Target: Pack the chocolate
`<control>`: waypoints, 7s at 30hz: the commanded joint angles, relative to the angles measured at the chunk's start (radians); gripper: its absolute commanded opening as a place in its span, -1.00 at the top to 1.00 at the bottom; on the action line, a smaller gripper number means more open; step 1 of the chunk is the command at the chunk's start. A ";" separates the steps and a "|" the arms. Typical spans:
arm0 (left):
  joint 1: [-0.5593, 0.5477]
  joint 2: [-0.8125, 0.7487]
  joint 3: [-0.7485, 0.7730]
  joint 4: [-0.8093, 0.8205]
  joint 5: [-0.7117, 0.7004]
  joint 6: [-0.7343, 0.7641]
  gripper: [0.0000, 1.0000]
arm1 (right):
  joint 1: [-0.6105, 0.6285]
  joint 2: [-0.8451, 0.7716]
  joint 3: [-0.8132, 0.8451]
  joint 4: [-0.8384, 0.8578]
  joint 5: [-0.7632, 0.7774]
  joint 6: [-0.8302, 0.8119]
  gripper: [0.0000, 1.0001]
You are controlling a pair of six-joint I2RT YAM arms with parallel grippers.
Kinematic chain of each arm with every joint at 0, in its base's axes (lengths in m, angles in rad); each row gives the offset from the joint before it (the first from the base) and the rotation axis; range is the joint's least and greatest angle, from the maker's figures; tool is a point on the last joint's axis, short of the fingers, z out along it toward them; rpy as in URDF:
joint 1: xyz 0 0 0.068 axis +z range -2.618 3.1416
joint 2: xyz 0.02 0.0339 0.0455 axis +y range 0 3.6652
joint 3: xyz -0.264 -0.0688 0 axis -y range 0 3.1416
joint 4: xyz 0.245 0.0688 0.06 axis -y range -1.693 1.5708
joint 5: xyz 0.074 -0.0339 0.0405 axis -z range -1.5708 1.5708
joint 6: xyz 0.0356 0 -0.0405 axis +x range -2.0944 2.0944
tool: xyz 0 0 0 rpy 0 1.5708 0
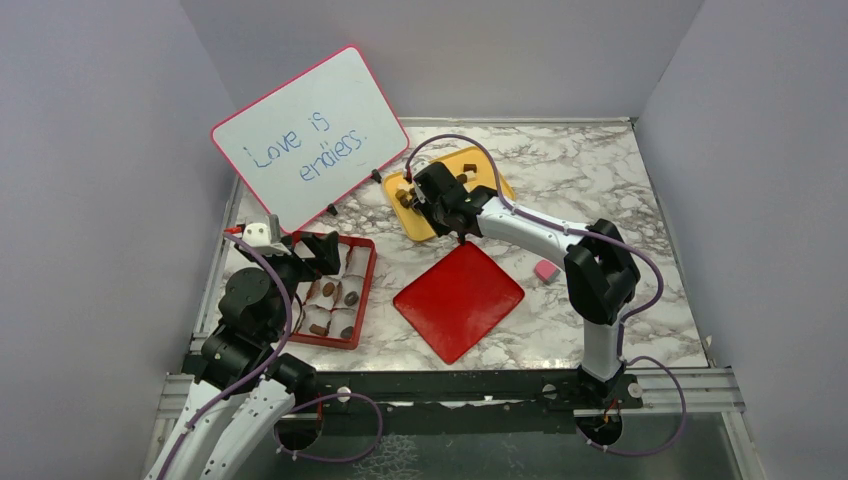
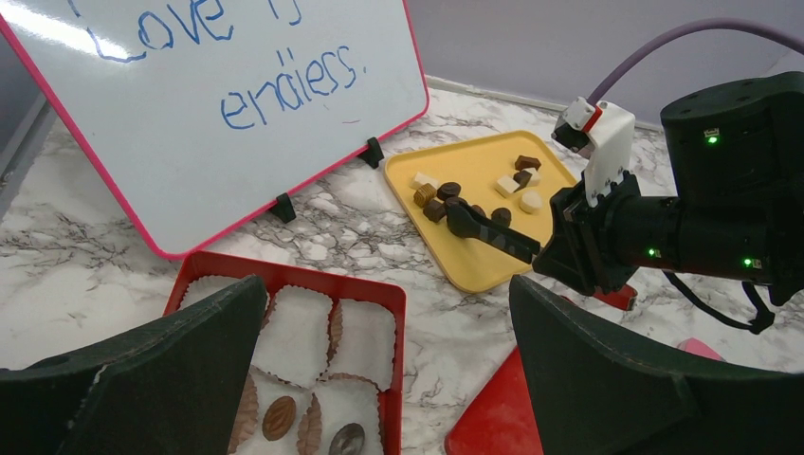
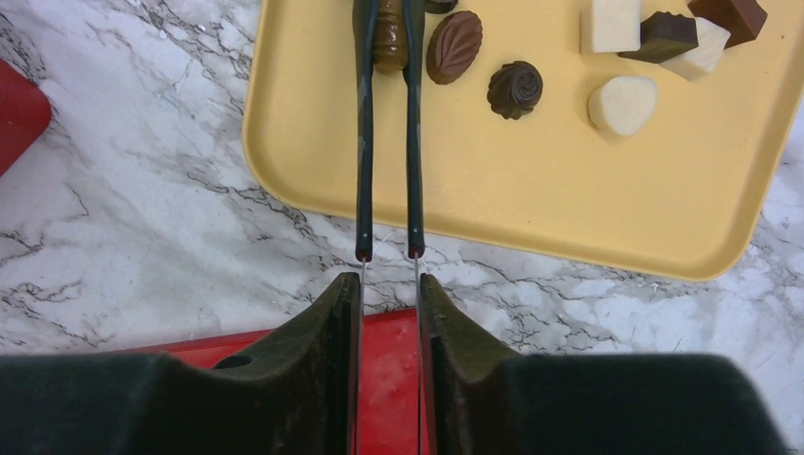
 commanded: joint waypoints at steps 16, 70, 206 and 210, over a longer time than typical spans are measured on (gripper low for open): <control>-0.002 -0.017 -0.007 0.032 0.007 0.011 -0.98 | -0.004 -0.119 -0.032 -0.014 -0.031 0.024 0.59; -0.004 -0.185 0.140 0.000 -0.189 -0.003 -0.98 | 0.378 0.161 0.334 0.036 -0.312 0.089 0.53; -0.004 -0.068 -0.003 0.021 -0.033 0.055 -0.98 | 0.013 0.026 0.087 0.051 -0.016 -0.009 0.59; -0.004 -0.068 -0.001 0.021 -0.036 0.056 -0.98 | 0.013 -0.006 0.070 0.052 -0.016 0.000 0.60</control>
